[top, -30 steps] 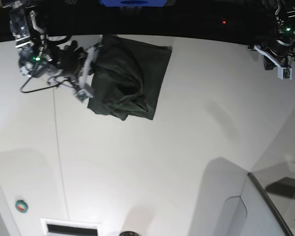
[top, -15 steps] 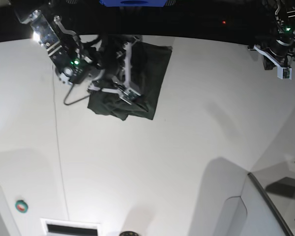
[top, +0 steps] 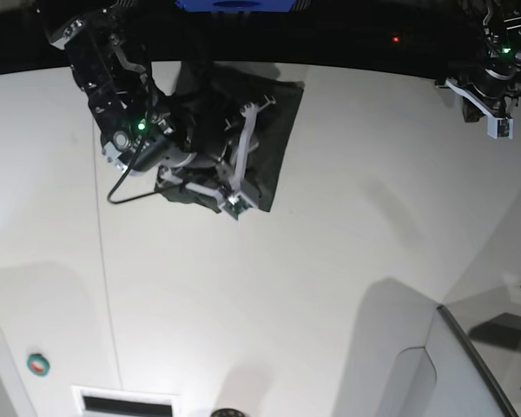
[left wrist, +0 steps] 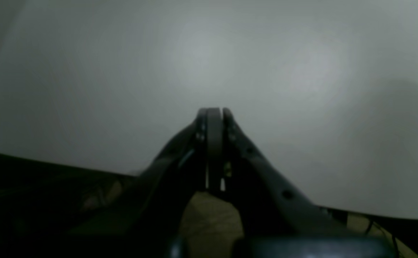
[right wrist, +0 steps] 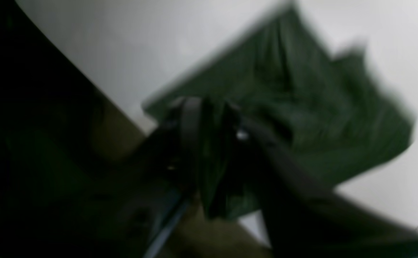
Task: Layout the t-shirt on the table in an organized manner, then fold the t-shirt properly
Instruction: 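Grasp the folded bundle with the right gripper and press it flat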
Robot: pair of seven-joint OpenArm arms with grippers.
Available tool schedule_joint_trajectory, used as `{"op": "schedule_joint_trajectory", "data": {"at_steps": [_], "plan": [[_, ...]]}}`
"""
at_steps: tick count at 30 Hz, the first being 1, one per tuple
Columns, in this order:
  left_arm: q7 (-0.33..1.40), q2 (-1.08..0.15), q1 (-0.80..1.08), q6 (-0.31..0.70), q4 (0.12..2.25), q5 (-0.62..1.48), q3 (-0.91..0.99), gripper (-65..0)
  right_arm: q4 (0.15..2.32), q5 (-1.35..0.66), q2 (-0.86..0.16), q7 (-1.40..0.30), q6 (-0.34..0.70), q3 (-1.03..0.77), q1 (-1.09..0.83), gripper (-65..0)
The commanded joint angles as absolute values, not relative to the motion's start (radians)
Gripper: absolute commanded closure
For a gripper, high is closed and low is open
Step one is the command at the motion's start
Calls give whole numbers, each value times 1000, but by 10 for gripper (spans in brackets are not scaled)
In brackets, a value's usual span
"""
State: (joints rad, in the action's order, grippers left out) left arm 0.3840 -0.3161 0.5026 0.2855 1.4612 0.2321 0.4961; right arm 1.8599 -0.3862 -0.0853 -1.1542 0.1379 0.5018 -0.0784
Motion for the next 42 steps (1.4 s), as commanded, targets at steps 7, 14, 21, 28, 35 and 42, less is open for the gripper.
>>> {"op": "schedule_joint_trajectory", "data": {"at_steps": [7,14,21,28,35,42], "plan": [[364,-332,507,280,1474,234,503,0,1762,-403,-90,-1073,134,504,-54,-291],[364,-332,509,280,1474,234,507,0,1664,-401,-88,-1035,134,504,-38,-291],[364,-332,509,280,1474,234,507,0,1653,-403,-88,-1035,134,504,-22,-87],[364,-332,509,280,1474,234,509,0,1653,-406,-79,-1041,136,506,-10,-47],[364,-332,503,280,1455,234,509,0,1652,-406,-44,-1044,136,545,13,-6],[364,-332,509,280,1454,234,510,0,1626,-406,-15,-1044,136,615,54,-8]]}}
